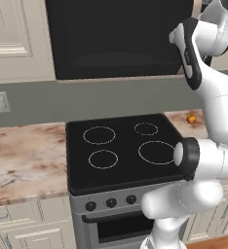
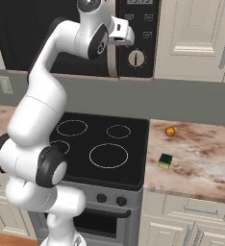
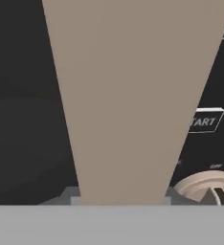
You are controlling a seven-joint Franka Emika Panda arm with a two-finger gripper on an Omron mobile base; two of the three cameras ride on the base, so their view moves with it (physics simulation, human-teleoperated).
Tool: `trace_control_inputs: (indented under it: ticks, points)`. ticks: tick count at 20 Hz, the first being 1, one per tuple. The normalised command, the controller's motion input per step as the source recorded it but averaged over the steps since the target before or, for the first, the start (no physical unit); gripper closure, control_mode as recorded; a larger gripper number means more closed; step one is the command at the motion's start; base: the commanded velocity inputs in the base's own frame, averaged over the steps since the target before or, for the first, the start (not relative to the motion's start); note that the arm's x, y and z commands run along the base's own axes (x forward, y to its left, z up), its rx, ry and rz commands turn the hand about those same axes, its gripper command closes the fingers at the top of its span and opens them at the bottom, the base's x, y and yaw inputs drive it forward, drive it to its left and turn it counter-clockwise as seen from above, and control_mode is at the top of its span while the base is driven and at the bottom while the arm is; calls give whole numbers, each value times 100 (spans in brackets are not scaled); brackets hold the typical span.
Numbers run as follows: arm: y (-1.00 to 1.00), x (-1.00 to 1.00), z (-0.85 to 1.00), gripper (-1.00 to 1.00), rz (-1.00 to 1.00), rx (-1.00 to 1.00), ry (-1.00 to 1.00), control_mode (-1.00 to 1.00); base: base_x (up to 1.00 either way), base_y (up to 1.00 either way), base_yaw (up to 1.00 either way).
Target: Place the sponge inside the microwave to prepare for sanitizing.
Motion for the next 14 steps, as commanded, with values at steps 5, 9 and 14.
trace_control_inputs:
  ticks: [5,9,14]
  points:
    - [2,-30,32,100,-21,2,1,-100,0,0,0]
    - [12,-38,25,100,-24,0,0,-100,0,0,0]
    - [17,-32,16,100,-23,0,0,-100,0,0,0]
